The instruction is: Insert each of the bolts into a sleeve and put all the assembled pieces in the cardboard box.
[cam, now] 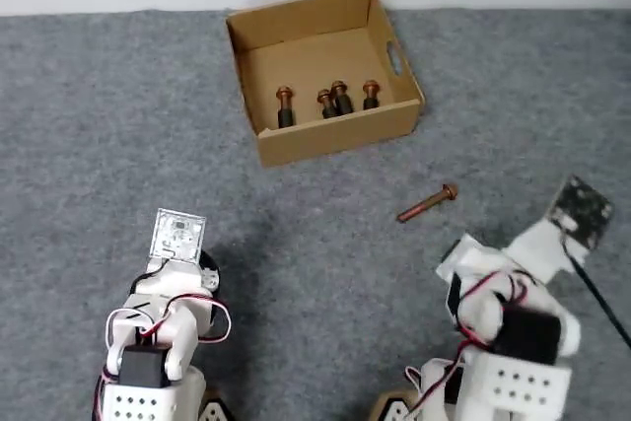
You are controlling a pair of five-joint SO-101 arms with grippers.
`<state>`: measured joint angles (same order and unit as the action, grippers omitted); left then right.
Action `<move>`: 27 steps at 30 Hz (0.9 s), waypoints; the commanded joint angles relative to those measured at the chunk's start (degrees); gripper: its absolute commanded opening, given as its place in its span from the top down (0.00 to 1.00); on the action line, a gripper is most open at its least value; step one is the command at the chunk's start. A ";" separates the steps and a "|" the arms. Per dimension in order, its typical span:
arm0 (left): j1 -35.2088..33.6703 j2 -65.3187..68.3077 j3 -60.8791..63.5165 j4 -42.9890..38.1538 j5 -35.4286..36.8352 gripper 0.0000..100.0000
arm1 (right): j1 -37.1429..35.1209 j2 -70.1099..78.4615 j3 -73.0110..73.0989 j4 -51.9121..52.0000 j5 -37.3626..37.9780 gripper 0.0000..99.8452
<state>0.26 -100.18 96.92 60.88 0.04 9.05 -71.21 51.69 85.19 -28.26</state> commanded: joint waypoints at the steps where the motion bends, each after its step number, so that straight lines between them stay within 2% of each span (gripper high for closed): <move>1: -0.35 -0.44 -0.48 -3.96 -2.55 0.99 | 0.92 -4.70 2.29 -1.10 0.62 0.99; 7: 2.02 0.09 -8.48 -5.98 -2.46 0.99 | 0.66 -10.95 8.35 -1.10 0.70 0.99; 13: 11.16 4.75 -16.40 -3.25 -2.46 0.99 | 0.48 -18.51 12.31 -1.36 2.90 0.99; 22: 20.84 39.12 -36.44 -5.27 -2.20 0.99 | 0.75 -32.66 15.47 -2.86 3.43 0.99; 27: 25.58 56.79 -48.48 -9.67 -2.37 0.99 | 0.48 -32.75 15.47 -2.86 3.34 0.99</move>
<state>23.30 -52.53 56.57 54.20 -2.07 9.23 -103.38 67.52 83.96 -25.36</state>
